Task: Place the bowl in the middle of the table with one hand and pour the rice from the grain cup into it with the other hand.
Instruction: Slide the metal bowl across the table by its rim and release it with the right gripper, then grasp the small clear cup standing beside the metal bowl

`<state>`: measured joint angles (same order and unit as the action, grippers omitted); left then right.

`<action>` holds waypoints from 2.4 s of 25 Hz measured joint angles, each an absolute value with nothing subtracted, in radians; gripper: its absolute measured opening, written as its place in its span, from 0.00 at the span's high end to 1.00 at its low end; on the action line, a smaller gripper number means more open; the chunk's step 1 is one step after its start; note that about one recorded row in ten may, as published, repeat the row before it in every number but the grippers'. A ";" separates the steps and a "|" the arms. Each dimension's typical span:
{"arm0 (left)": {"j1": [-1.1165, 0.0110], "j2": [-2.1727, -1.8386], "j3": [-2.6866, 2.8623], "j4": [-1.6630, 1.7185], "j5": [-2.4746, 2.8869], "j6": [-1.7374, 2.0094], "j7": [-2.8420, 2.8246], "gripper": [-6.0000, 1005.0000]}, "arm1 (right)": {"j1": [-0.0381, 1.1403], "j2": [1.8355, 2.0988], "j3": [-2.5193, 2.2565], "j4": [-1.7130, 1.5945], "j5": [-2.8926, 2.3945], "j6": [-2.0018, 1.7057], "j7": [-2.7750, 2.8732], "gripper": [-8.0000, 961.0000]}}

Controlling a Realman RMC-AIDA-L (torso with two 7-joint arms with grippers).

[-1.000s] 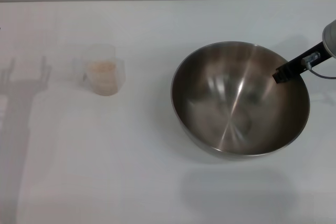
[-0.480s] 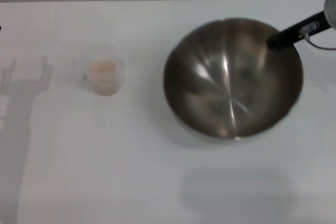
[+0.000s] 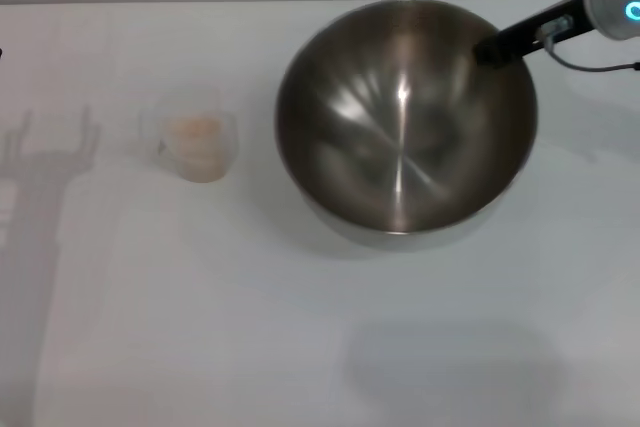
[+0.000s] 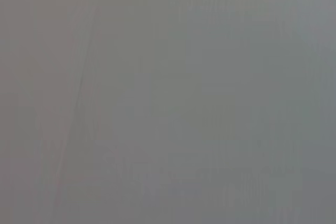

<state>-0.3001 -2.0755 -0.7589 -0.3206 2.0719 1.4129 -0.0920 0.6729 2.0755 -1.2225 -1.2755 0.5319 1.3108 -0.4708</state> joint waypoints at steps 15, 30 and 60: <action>-0.302 -2.075 -0.759 -0.317 2.071 1.413 -0.092 0.29 | 0.730 2.076 -1.284 -1.142 0.512 1.274 -0.449 0.97; -0.295 -2.075 -0.753 -0.321 2.077 1.429 -0.092 0.29 | 0.710 2.077 -1.350 -1.271 0.402 1.261 -0.416 0.77; -0.236 -2.075 -0.556 -0.309 2.080 1.481 -0.075 0.29 | 0.314 2.084 -1.928 -0.797 0.397 -1.161 -0.085 0.63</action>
<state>-0.2358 -2.0746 -0.5561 -0.3088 2.0802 1.4808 -0.0752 0.3141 2.0844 -1.9275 -0.7966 0.3971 -1.1607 -0.0848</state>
